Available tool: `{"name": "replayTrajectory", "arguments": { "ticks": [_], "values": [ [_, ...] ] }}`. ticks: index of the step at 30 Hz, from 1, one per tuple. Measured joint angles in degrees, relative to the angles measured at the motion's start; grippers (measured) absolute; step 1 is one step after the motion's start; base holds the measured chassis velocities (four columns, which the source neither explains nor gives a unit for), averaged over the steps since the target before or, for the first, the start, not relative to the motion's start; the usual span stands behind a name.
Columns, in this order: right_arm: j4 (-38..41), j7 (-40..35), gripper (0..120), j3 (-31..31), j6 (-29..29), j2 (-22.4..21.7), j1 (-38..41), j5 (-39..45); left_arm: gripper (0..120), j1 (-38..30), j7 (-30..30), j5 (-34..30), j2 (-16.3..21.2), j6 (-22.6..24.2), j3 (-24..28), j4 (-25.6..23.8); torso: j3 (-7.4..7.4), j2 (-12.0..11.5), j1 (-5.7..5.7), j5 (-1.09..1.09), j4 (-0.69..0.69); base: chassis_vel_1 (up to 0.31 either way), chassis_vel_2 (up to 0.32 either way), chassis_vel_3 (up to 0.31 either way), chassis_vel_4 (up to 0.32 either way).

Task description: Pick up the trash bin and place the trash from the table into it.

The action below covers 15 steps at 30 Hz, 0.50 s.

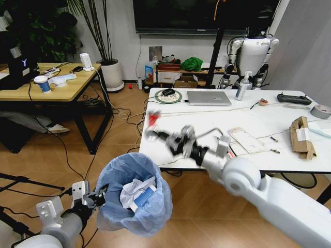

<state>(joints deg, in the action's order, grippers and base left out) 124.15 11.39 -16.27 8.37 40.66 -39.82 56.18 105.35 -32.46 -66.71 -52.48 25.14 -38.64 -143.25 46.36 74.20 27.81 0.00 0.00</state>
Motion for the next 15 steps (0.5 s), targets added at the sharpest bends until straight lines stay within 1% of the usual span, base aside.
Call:
{"name": "replayTrajectory", "arguments": {
  "ticks": [5,15],
  "values": [
    [0.82,1.46,1,-3.51,-1.03,-1.69,-1.27,-3.00,0,-0.17,0.00,-0.30,-0.29,0.01,-0.16,0.01,0.00,0.00,0.01,0.00,0.01,0.000,0.000,0.000,0.000],
    [1.20,2.82,1,-5.67,-2.07,-2.43,-2.34,-6.33,0,-0.74,-0.10,-0.58,-0.60,0.01,-0.34,-0.01,0.01,0.00,0.01,0.00,0.01,0.000,0.000,0.000,0.000]
  ]
}}
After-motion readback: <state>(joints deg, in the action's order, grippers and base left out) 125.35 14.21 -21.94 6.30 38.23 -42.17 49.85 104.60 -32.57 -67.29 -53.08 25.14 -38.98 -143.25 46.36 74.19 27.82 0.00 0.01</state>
